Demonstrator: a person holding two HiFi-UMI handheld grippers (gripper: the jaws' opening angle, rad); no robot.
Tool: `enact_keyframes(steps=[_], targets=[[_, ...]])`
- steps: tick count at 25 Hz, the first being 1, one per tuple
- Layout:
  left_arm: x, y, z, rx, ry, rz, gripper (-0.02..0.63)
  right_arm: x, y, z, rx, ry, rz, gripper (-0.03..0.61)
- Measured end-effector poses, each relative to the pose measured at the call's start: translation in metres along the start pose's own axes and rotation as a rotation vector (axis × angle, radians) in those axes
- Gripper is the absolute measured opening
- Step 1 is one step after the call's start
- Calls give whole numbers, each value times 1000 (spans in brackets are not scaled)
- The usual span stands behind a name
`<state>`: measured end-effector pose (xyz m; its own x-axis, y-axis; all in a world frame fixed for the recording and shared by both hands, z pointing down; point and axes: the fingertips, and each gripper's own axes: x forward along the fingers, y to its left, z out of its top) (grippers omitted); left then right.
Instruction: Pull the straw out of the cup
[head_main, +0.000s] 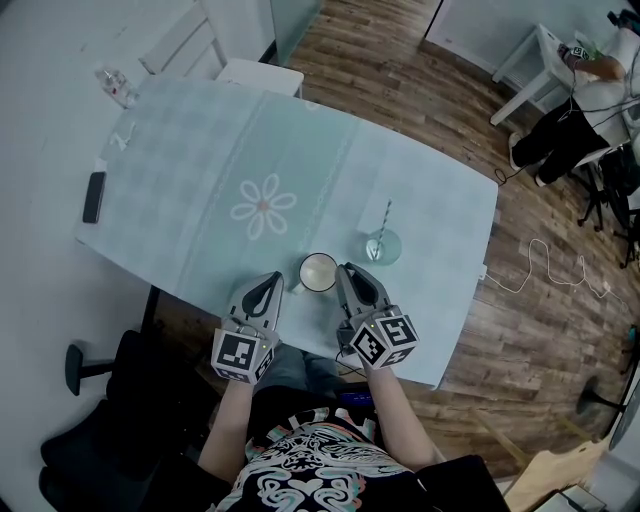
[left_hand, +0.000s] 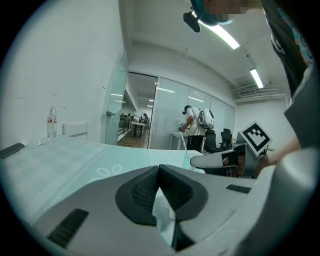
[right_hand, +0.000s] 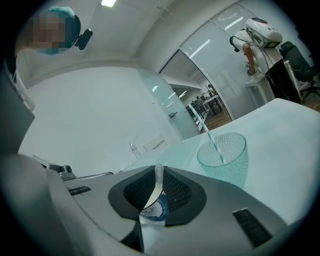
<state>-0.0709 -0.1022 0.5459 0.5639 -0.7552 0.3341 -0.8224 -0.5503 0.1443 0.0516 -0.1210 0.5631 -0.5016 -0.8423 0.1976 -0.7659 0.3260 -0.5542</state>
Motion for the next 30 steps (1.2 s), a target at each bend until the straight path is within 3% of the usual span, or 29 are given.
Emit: enact_keyframes(steps=[12, 30], targets=[[1, -3, 14, 25, -16, -6, 2, -11, -4, 13, 65, -22, 0, 54], [-2, -8, 31, 39, -52, -1, 2, -29, 0, 28, 38, -39, -6, 51]])
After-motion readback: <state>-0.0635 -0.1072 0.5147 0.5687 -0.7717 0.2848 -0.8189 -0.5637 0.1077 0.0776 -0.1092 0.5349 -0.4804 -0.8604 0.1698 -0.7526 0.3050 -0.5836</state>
